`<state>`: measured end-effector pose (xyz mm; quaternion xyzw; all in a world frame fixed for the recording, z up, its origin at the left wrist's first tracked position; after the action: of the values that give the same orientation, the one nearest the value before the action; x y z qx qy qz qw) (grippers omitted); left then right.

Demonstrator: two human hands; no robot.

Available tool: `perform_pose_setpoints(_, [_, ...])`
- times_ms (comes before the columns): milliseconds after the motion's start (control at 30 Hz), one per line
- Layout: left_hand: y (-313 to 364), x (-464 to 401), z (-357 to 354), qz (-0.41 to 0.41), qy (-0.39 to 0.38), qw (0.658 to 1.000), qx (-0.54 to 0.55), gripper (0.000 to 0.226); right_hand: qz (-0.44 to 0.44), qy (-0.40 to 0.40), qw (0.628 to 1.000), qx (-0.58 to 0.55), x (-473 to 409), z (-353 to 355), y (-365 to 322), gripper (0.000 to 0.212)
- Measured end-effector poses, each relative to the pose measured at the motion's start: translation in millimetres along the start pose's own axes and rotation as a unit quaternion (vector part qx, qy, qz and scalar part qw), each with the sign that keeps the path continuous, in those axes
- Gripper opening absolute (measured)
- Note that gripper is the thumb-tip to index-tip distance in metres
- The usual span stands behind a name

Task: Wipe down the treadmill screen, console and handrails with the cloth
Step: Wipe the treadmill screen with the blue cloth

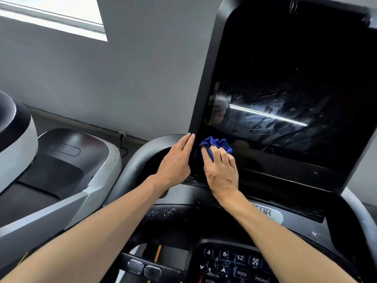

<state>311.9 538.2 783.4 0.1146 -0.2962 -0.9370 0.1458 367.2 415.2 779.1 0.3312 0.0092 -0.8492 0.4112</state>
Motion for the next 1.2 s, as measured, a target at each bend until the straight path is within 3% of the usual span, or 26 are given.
perform_pose_setpoints(67, [0.9, -1.2, -1.4, -0.006, 0.001, 1.0, 0.003, 0.093, 0.035, 0.004, 0.999, 0.005, -27.0, 4.7, 2.4, 0.047])
perform_pose_setpoints(233, [6.2, -6.8, 4.4, -0.021, 0.01, 1.0, -0.016, 0.09, -0.067, -0.011, 0.998, 0.017, -36.7, 18.0, 35.9, 0.05])
perform_pose_setpoints(400, [6.3, -5.6, -1.7, -0.014, 0.015, 0.999, 0.048, 0.093, 0.062, -0.013, 0.998, 0.009, -39.1, 15.3, -2.6, 0.045])
perform_pose_setpoints(567, [8.1, -6.3, -3.1, 0.008, 0.029, 0.998, 0.058, 0.091, -0.033, 0.002, 0.999, 0.003, -32.4, 20.0, 39.9, 0.045])
perform_pose_setpoints(700, [9.1, -9.2, -1.5, 0.018, 0.038, 0.996, 0.073, 0.088, 0.038, -0.013, 0.999, 0.007, -35.8, 11.0, 6.0, 0.046])
perform_pose_setpoints(867, [15.2, -18.2, 8.8, 0.014, 0.044, 0.996, 0.076, 0.088, -0.059, -0.012, 0.998, 0.027, -60.1, 21.8, 48.5, 0.052])
perform_pose_setpoints(967, [19.6, -24.9, 15.1, -0.007, 0.054, 0.996, 0.07, 0.087, -0.015, -0.033, 0.999, 0.02, -38.5, 14.9, 23.2, 0.056])
perform_pose_setpoints(1067, [23.5, -32.1, 14.6, -0.028, 0.029, 0.998, 0.05, 0.097, 0.025, -0.029, 0.999, 0.031, -72.2, 19.1, 27.9, 0.05])
perform_pose_setpoints(1200, [20.6, -35.6, 12.6, -0.039, 0.017, 0.999, -0.033, 0.121, -0.03, -0.029, 0.998, 0.041, -76.5, 27.0, 73.3, 0.048])
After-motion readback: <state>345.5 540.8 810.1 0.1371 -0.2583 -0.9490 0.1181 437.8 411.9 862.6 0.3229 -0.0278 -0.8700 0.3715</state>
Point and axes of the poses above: each hand's wrist, its own x-axis away from the middle knuckle, its own z-axis out of the back of the hand, y = z × x, the point moved 8 cm from there along -x, towards the middle knuckle, and after that the axes turned 3 degrees about x, right-handed, at the moved point
